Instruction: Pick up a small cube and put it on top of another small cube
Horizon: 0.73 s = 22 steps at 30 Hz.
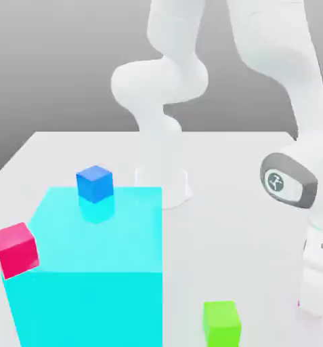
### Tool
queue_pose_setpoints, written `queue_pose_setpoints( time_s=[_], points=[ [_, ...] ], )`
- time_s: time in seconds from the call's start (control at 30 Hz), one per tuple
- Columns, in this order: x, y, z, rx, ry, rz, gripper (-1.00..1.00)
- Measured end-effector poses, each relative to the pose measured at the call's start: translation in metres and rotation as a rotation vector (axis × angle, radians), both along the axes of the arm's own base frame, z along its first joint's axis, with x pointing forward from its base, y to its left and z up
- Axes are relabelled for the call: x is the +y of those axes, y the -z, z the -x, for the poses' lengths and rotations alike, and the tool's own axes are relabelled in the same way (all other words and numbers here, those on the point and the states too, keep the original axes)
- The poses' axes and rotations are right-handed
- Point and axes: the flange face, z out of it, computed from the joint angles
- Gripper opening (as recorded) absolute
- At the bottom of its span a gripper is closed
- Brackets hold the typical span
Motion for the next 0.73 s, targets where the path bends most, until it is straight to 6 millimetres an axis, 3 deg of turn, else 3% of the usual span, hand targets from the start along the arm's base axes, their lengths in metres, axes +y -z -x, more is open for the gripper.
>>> queue_pose_setpoints(
  time_s=[0.17,0.3,0.4,0.53,0.57,0.6,0.63,0.73],
  points=[
    [-0.113,-0.072,-0.083,-0.011,0.251,0.016,-1.0],
    [-0.211,-0.125,-0.115,-0.01,0.436,0.017,-1.0],
    [-0.309,-0.165,-0.12,-0.007,0.613,0.012,-1.0],
    [-0.462,-0.222,-0.093,-0.001,0.887,-0.004,-1.0],
    [-0.486,-0.218,-0.085,0.0,0.932,-0.006,-1.0],
    [-0.484,-0.207,-0.086,0.001,0.926,-0.007,-1.0],
    [-0.473,-0.198,-0.09,0.001,0.905,-0.007,1.0],
    [-0.473,-0.198,-0.09,0.001,0.904,-0.007,1.0]
  ],
)
